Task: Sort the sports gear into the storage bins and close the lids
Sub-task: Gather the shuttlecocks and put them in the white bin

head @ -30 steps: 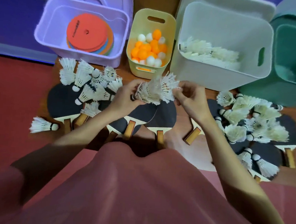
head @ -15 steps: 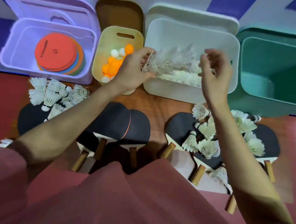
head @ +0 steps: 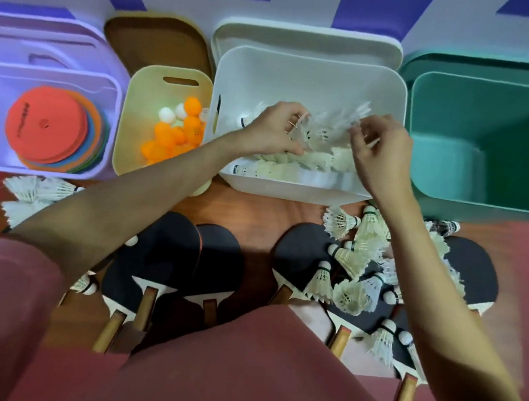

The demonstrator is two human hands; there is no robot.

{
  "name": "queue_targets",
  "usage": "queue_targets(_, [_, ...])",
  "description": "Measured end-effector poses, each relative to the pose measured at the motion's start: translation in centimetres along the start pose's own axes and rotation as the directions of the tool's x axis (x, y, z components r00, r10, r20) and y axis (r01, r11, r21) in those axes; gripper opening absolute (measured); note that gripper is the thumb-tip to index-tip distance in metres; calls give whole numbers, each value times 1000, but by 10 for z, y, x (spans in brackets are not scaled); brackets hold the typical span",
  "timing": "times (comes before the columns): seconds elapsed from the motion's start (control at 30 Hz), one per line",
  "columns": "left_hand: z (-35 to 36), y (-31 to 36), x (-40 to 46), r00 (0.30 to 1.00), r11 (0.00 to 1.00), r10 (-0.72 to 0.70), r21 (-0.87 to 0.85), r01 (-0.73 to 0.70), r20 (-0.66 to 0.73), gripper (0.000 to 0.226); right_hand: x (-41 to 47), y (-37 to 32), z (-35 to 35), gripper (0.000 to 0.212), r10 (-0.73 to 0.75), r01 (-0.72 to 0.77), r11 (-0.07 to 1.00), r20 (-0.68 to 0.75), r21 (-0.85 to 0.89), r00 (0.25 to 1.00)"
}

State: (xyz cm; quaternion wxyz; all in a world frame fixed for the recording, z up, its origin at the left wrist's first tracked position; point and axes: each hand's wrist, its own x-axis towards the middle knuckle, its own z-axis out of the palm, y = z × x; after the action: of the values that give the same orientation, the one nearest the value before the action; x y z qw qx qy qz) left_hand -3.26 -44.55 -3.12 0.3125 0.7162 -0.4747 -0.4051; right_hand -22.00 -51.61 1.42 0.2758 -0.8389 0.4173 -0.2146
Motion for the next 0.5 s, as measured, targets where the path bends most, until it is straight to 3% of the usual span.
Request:
queue_targets(0.13, [32, 7, 29, 987, 998, -45, 43, 39, 155, 35, 6, 21, -3, 22, 54, -51, 987, 12, -151, 998])
queue_targets(0.2, [44, 8, 39, 974, 996, -71, 68, 58, 213, 46, 10, 29, -1, 21, 61, -48, 974, 53, -221, 997])
queue_targets(0.33, [58, 0, 51, 946, 965, -144, 254, 69, 291, 45, 15, 42, 11, 19, 136, -55, 942, 225, -332, 965])
queue_targets(0.43, [62, -6, 55, 921, 918, -212, 390, 73, 326, 36, 19, 50, 24, 4, 190, -48, 921, 337, -388, 922])
queue_targets(0.5, [62, -6, 56, 916, 884, -229, 463, 54, 330, 37, 20, 53, 30, 8, 217, -26, 897, 389, -441, 895])
